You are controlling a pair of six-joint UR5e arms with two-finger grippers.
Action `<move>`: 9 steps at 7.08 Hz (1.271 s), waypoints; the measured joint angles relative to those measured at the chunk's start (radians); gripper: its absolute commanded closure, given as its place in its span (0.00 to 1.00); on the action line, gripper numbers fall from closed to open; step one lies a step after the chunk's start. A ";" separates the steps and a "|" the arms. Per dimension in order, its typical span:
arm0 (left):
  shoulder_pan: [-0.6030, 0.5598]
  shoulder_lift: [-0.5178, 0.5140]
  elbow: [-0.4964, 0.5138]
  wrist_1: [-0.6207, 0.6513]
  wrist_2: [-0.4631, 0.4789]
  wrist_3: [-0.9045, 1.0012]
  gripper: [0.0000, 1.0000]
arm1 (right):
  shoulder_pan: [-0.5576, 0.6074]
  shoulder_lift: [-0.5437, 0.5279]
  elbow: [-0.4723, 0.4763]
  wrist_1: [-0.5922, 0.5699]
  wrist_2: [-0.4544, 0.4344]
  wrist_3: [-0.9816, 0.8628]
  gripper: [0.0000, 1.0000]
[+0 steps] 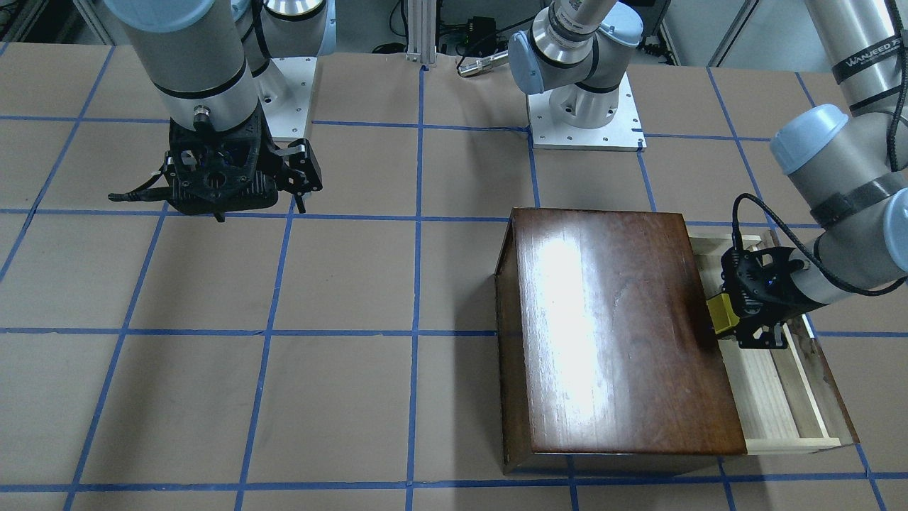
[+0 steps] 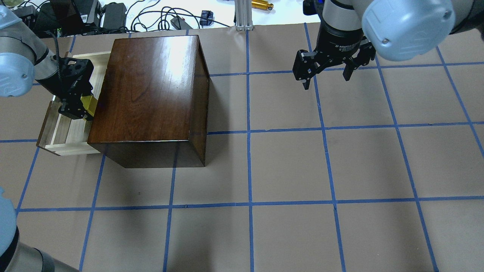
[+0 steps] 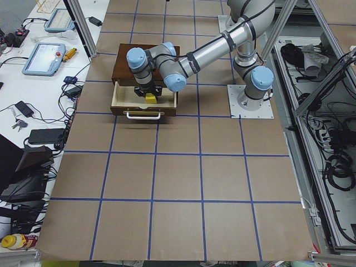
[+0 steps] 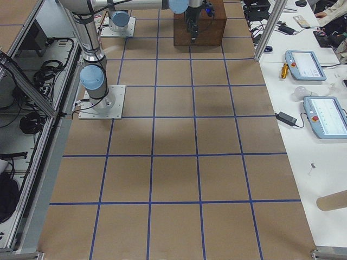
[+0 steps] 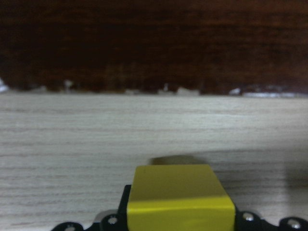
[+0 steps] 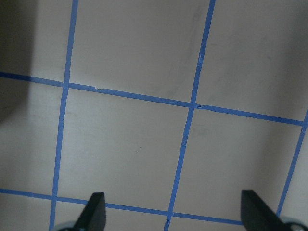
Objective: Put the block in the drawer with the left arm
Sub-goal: 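Carry the cube over the open drawer and lower it inside, then open the left gripper and raise it away from the drawer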
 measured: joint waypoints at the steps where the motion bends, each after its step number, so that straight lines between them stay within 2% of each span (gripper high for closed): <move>1: 0.000 0.006 0.001 0.005 0.001 -0.002 0.00 | 0.000 0.000 0.000 0.000 0.000 0.001 0.00; 4: 0.002 0.086 0.032 -0.060 -0.007 -0.014 0.00 | 0.000 0.000 0.000 0.000 0.000 0.000 0.00; 7: 0.000 0.208 0.135 -0.341 0.019 -0.054 0.00 | 0.000 0.000 0.000 0.000 0.000 0.000 0.00; 9: -0.004 0.274 0.145 -0.402 0.036 -0.210 0.00 | 0.000 0.000 0.000 0.000 0.000 0.001 0.00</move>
